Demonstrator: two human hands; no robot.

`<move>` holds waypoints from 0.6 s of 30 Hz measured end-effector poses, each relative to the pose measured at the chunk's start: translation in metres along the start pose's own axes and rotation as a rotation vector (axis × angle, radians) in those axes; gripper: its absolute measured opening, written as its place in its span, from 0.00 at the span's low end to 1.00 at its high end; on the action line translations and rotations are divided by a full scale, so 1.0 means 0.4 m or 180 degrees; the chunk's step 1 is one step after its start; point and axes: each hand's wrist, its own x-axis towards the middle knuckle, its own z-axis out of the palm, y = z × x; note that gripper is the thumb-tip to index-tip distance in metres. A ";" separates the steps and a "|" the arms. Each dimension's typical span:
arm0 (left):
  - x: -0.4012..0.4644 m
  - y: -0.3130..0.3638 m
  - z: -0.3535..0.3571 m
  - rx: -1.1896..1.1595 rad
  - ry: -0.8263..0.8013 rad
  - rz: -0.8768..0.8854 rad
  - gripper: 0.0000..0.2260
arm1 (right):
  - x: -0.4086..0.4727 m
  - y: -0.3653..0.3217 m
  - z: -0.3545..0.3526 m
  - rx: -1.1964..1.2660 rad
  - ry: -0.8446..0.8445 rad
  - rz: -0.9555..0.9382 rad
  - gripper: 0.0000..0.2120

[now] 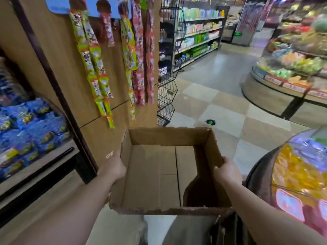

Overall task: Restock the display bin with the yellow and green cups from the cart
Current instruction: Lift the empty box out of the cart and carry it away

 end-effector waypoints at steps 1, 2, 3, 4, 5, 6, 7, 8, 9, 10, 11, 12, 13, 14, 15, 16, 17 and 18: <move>0.069 0.026 0.018 -0.0048 0.0037 0.0045 0.30 | 0.062 -0.017 0.015 -0.0013 0.0032 0.0029 0.21; 0.132 0.056 0.030 -0.0099 0.0037 0.0059 0.29 | 0.124 -0.036 0.028 -0.0013 0.0045 0.0063 0.21; 0.189 0.072 0.043 -0.0127 0.0021 0.0039 0.30 | 0.172 -0.053 0.039 -0.0003 0.0042 0.0101 0.21; 0.264 0.093 0.060 -0.0197 0.0022 -0.0006 0.31 | 0.233 -0.076 0.049 0.0019 0.0042 0.0127 0.20; 0.335 0.104 0.083 -0.0265 0.0019 -0.0043 0.34 | 0.281 -0.092 0.059 0.0044 0.0024 0.0143 0.19; 0.386 0.132 0.087 -0.0337 -0.0016 -0.0024 0.35 | 0.324 -0.112 0.064 0.0067 0.0032 0.0166 0.18; 0.461 0.158 0.101 -0.0407 -0.0081 -0.0001 0.36 | 0.382 -0.130 0.072 0.0079 0.0057 0.0208 0.17; 0.511 0.197 0.101 -0.0430 -0.0131 -0.0016 0.35 | 0.436 -0.144 0.078 0.0082 0.0073 0.0267 0.17; 0.557 0.233 0.102 -0.0402 -0.0161 -0.0024 0.34 | 0.484 -0.155 0.083 0.0088 0.0063 0.0318 0.17; 0.597 0.267 0.103 -0.0353 -0.0215 -0.0043 0.34 | 0.525 -0.164 0.086 0.0078 0.0036 0.0358 0.18; 0.639 0.292 0.113 -0.0340 -0.0255 -0.0044 0.34 | 0.567 -0.171 0.090 0.0060 0.0011 0.0383 0.18; 0.671 0.320 0.119 -0.0352 -0.0281 -0.0090 0.34 | 0.613 -0.177 0.095 0.0037 -0.0010 0.0389 0.18; 0.714 0.335 0.134 -0.0370 -0.0283 -0.0154 0.35 | 0.662 -0.182 0.100 0.0024 -0.0062 0.0395 0.18; 0.758 0.350 0.155 -0.0363 -0.0259 -0.0223 0.36 | 0.713 -0.191 0.106 0.0020 -0.0149 0.0402 0.17; 0.801 0.355 0.181 -0.0324 -0.0283 -0.0287 0.36 | 0.771 -0.198 0.116 0.0010 -0.0271 0.0421 0.15; 0.841 0.365 0.206 -0.0351 -0.0314 -0.0408 0.35 | 0.834 -0.210 0.127 -0.0006 -0.0402 0.0438 0.15; 0.885 0.362 0.240 -0.0523 -0.0350 -0.0545 0.34 | 0.900 -0.220 0.140 -0.0045 -0.0535 0.0418 0.15; 0.933 0.350 0.285 -0.0732 -0.0378 -0.0707 0.35 | 0.964 -0.230 0.154 -0.0091 -0.0682 0.0371 0.17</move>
